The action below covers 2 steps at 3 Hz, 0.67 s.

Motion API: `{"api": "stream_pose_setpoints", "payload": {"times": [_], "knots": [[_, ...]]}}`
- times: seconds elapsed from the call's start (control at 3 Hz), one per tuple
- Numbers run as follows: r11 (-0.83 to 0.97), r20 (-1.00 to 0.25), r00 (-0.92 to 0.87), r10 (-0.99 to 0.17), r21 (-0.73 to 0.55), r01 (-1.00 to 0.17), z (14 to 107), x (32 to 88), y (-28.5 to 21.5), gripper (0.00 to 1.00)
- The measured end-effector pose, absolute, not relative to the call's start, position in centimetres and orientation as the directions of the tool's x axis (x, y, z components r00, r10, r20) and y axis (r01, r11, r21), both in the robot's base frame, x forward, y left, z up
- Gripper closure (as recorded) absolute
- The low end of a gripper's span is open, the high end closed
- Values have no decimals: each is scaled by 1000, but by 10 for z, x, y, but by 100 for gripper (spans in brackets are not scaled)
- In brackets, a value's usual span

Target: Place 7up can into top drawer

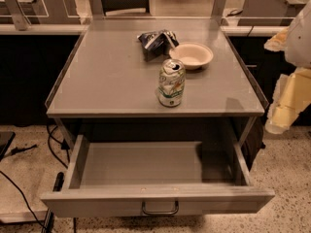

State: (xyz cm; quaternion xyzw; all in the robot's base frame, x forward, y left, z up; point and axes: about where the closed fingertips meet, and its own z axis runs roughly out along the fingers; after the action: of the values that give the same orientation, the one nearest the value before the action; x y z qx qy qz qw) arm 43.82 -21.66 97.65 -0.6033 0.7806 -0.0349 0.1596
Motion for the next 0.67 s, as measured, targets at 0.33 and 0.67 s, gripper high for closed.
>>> {"api": "stream_pose_setpoints", "payload": {"times": [0.33, 0.67], "knots": [[270, -207, -221, -953, -247, -931, 977, 438, -217, 16], [270, -207, -221, -953, -247, -931, 977, 438, -217, 12]]}}
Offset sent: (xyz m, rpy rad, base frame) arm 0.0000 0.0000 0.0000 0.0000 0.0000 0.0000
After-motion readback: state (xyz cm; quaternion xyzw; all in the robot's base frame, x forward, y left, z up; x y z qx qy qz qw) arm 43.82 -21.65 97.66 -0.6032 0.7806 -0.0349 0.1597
